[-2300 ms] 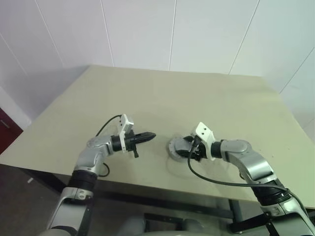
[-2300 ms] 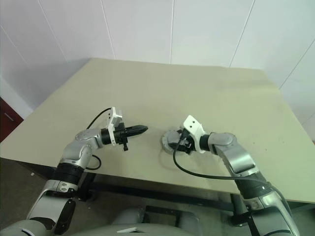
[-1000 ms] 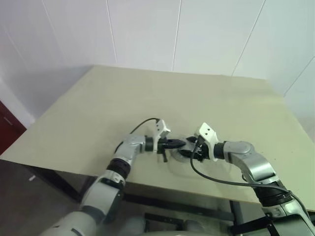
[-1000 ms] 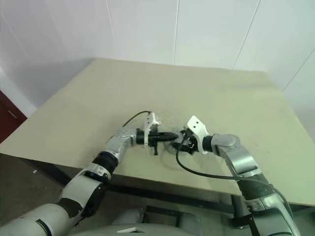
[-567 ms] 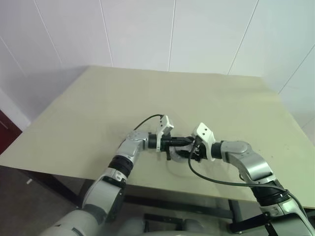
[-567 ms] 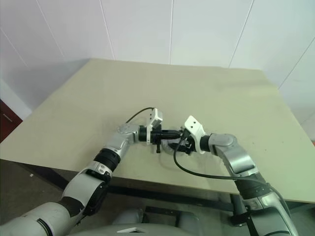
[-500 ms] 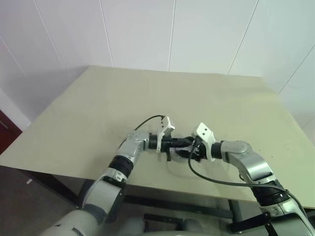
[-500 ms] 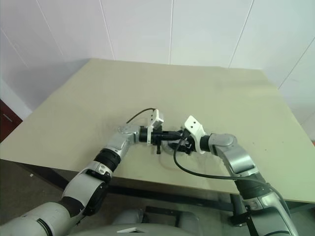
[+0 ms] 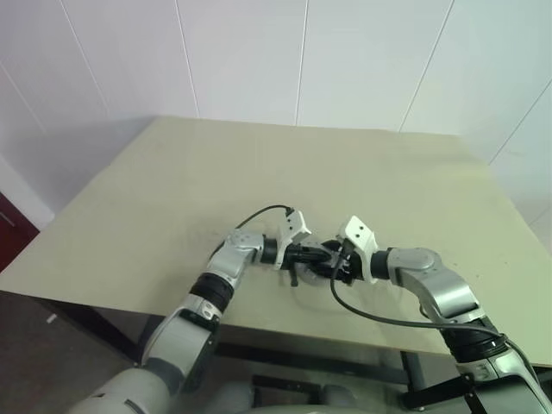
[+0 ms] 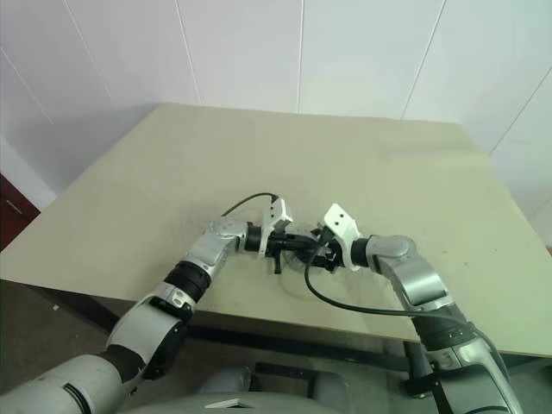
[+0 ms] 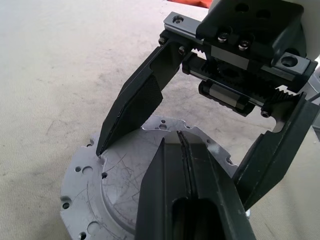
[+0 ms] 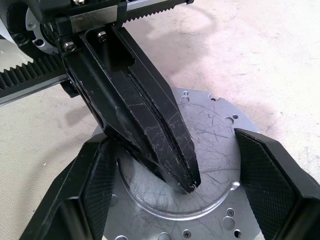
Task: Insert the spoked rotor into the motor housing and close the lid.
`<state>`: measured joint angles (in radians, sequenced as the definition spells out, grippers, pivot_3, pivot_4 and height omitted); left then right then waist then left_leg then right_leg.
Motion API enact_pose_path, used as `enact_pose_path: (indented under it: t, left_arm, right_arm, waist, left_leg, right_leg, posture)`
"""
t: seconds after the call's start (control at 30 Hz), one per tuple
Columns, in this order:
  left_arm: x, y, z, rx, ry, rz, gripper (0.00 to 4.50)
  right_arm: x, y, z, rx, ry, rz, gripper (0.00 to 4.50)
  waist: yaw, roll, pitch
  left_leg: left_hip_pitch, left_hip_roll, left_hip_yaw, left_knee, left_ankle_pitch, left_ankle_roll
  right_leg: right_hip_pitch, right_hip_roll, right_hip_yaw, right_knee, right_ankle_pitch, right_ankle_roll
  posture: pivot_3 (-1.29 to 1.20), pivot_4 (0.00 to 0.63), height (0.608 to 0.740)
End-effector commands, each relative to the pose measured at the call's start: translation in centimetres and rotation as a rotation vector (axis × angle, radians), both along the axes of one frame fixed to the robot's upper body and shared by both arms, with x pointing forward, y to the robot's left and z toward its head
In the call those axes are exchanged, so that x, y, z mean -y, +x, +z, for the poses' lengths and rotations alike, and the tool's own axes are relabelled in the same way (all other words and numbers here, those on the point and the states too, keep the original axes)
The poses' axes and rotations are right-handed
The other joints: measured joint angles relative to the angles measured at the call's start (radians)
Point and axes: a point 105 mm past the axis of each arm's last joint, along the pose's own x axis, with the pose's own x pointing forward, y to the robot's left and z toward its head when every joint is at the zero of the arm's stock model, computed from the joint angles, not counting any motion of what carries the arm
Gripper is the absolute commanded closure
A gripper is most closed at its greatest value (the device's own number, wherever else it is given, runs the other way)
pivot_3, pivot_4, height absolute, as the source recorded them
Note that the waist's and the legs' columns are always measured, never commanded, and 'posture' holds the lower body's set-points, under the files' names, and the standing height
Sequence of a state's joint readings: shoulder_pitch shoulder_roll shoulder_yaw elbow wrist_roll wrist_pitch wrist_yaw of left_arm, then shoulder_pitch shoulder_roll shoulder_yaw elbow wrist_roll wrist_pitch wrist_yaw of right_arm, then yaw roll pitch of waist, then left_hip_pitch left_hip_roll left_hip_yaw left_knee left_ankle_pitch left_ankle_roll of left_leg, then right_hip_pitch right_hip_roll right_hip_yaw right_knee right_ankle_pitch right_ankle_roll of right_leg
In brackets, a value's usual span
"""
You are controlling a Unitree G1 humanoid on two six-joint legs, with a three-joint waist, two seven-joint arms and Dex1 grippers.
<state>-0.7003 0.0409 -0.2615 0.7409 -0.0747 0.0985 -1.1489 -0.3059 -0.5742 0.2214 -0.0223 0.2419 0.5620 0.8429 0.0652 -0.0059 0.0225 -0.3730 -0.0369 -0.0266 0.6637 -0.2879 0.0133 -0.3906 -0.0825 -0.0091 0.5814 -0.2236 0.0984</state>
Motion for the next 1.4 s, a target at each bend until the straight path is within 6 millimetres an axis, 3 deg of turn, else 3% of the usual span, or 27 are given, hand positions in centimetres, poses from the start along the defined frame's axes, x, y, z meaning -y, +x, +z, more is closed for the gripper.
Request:
enact_pose_path:
  t: [0.03, 0.13, 0.47, 0.63, 0.83, 0.97, 1.1, 1.27, 1.4]
  left_arm:
    - [-0.3, -1.0, -1.7, -0.08, 0.05, -0.021, 4.5]
    - [-0.3, -1.2, -1.7, -0.11, 0.054, -0.026, 4.5]
    - [-0.5, -1.3, -1.7, -0.132, 0.059, -0.026, 4.5]
    - [-0.6, -1.4, -1.6, -0.139, 0.054, -0.029, 4.5]
    - [-0.7, -1.6, -1.6, -0.14, 0.056, -0.034, 4.5]
    - [-0.7, -1.7, -1.6, -0.139, 0.058, -0.039, 4.5]
    - [-0.8, -1.8, -1.7, -0.139, 0.059, -0.045, 4.5]
    - [-0.9, -1.8, -1.7, -0.141, 0.059, -0.049, 4.5]
    - [-1.0, -1.8, -1.6, -0.143, 0.058, -0.05, 4.5]
  right_arm:
    - [2.3, -1.2, -3.7, -0.163, -0.077, -0.092, 0.94]
    - [2.1, -1.0, -2.8, -0.172, -0.007, -0.111, 0.03]
    - [1.3, -1.5, 0.7, -0.218, 0.202, -0.049, 0.03]
    - [1.8, -1.5, 2.3, -0.222, 0.283, -0.042, 0.03]
    - [3.7, 0.4, 4.0, -0.217, 0.408, -0.173, 0.03]
    - [5.0, 0.5, 4.1, -0.29, 0.475, -0.241, 0.03]
    - [6.2, -0.7, 3.2, -0.435, 0.506, -0.285, 0.03]
    - [5.3, -3.3, 2.6, -0.63, 0.575, -0.248, 0.03]
    - [3.8, -3.8, 2.6, -0.697, 0.659, -0.239, 0.03]
  waist:
    - [0.0, 0.0, 0.0]
    - [0.0, 0.0, 0.0]
    - [-0.001, 0.0, 0.0]
    - [-0.001, 0.0, 0.001]
    - [-0.001, 0.002, 0.002]
    - [0.0, 0.003, 0.002]
    - [0.001, 0.004, 0.001]
    - [0.0, 0.005, 0.001]
    - [-0.001, 0.006, 0.001]
  left_leg:
    - [0.0, 0.0, 0.0, 0.0, 0.0, 0.0]
    - [-0.001, 0.0, 0.0, 0.0, 0.0, 0.0]
    - [-0.002, 0.0, 0.0, -0.003, -0.001, 0.001]
    - [-0.004, 0.0, 0.0, -0.003, -0.001, 0.002]
    - [-0.006, 0.0, 0.0, -0.004, -0.001, 0.002]
    - [-0.011, 0.0, 0.0, -0.003, 0.0, 0.003]
    - [-0.018, 0.0, 0.0, -0.002, 0.001, 0.004]
    - [-0.019, -0.001, 0.001, -0.003, 0.0, 0.004]
    - [-0.018, -0.001, 0.001, -0.003, 0.0, 0.004]
  right_leg:
    - [0.0, 0.0, 0.0, 0.0, 0.0, 0.0]
    - [0.0, 0.0, 0.0, 0.0, 0.0, 0.0]
    - [-0.003, 0.0, 0.0, 0.0, 0.0, 0.0]
    - [-0.005, -0.001, 0.0, 0.0, 0.001, -0.002]
    - [-0.007, -0.001, 0.0, 0.0, 0.001, -0.002]
    - [-0.011, -0.001, 0.0, 0.001, 0.002, -0.003]
    - [-0.016, -0.002, 0.0, 0.002, 0.002, -0.004]
    - [-0.017, -0.004, 0.001, 0.002, 0.002, -0.004]
    - [-0.017, -0.004, 0.001, 0.002, 0.002, -0.004]
  posture:
    - [0.0, 0.0, 0.74]
    - [0.0, 0.0, 0.74]
    - [0.0, 0.0, 0.74]
    - [0.0, 0.0, 0.74]
    - [0.0, 0.0, 0.74]
    - [0.0, 0.0, 0.74]
    - [0.0, 0.0, 0.74]
    - [0.0, 0.0, 0.74]
    - [0.0, 0.0, 0.74]
